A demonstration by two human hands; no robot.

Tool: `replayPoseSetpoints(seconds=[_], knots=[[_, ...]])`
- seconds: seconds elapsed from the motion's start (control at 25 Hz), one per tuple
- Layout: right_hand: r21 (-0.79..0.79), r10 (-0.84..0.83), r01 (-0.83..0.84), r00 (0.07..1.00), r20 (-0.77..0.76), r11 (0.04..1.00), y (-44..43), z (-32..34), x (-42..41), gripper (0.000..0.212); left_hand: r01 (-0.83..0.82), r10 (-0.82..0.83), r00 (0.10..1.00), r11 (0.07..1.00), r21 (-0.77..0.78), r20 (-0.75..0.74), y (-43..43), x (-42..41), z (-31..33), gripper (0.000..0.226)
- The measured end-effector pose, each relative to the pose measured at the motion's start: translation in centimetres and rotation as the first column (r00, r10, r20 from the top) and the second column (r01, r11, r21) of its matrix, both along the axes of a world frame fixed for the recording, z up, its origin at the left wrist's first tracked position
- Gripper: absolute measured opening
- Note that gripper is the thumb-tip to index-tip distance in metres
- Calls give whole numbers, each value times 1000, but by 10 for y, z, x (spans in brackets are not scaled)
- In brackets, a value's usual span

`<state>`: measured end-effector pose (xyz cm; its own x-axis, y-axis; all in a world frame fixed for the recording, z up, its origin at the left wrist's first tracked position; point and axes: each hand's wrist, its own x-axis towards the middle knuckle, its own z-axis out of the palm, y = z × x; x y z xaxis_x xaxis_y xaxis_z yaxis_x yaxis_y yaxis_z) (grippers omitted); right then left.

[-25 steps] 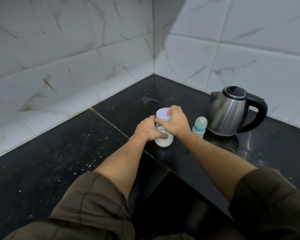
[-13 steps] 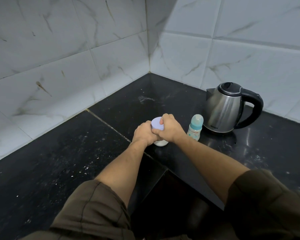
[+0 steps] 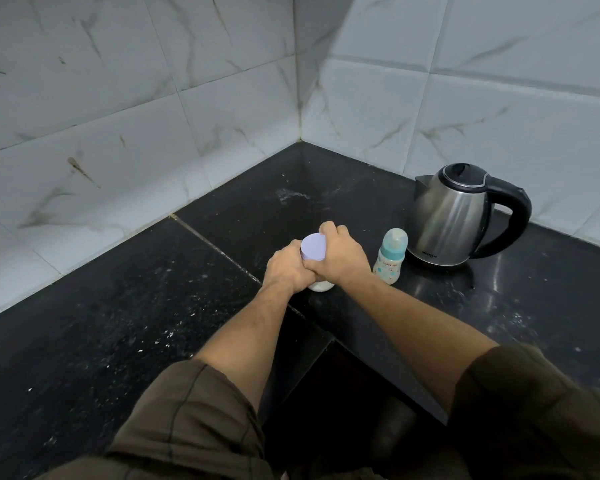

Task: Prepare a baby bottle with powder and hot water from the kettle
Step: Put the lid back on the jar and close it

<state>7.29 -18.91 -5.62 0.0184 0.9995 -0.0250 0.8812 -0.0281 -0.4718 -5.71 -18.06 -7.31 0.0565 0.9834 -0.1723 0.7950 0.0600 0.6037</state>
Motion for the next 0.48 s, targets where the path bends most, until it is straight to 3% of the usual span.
replayPoseSetpoints(seconds=[0.08, 0.24, 0.48], knots=[[-26, 11, -8, 995, 98, 1000, 2, 3, 0, 82, 2, -2, 1000, 1000, -7, -8, 0, 0, 1, 66], [-38, 2, 7, 971, 241, 999, 2, 15, 3, 75, -17, 17, 1000, 1000, -9, 6, 2, -1, 0, 66], [-29, -38, 52, 928, 370, 998, -1, 20, 10, 96, -22, 23, 998, 1000, -15, 53, 3, -4, -3, 79]])
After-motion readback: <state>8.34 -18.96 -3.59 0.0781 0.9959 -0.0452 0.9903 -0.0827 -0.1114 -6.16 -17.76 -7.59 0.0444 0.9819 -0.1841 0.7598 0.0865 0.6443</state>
